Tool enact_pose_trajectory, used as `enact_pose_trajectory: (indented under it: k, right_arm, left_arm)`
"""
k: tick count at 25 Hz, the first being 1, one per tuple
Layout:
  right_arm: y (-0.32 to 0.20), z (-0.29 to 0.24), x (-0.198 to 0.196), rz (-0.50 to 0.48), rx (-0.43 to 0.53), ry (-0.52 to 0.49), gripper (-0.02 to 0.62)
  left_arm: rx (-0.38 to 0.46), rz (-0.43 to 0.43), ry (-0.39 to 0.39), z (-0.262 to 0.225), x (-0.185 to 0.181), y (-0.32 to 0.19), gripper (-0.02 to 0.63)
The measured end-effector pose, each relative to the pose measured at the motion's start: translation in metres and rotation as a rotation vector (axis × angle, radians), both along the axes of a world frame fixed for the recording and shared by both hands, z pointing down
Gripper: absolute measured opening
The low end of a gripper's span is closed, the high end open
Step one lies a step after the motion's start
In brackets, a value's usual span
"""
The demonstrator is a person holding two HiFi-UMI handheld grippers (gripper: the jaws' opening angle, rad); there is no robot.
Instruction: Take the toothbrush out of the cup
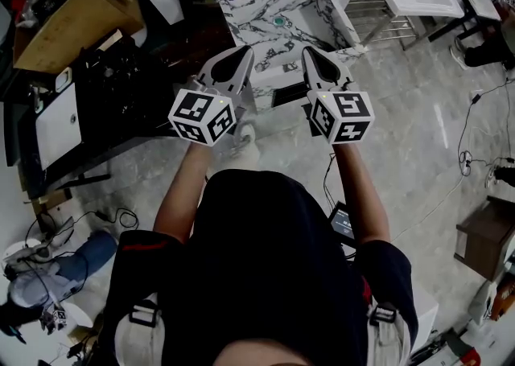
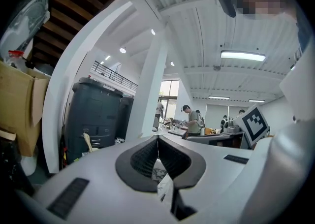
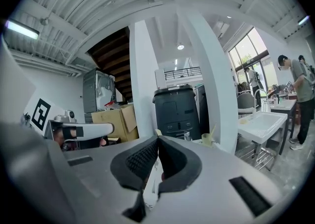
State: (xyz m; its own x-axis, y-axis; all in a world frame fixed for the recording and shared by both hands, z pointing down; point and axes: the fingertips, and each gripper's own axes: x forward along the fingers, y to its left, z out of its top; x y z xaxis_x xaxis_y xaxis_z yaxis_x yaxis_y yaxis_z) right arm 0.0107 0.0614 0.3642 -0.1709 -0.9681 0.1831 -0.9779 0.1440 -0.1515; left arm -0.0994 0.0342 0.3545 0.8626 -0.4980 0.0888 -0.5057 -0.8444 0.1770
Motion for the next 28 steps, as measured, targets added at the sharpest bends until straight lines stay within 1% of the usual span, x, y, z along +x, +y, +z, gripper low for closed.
enact_pose_trajectory:
  k: [8, 20, 28]
  right_arm:
    - [-0.065, 0.001, -0.004, 0.001, -0.026, 0.005, 0.034]
    - [-0.153, 0.005, -0.014, 0.021, -0.053, 0.014, 0.034]
    - [-0.191, 0.011, -0.007, 0.053, -0.07, 0.01, 0.034]
  left_arm:
    - [-0.024, 0.005, 0.001, 0.001, -0.005, -0.065, 0.012]
    - [-0.056, 0.047, -0.01, 0.013, -0.008, -0.156, 0.013]
    - [-0.066, 0.103, -0.033, 0.024, 0.004, -0.191, 0.014]
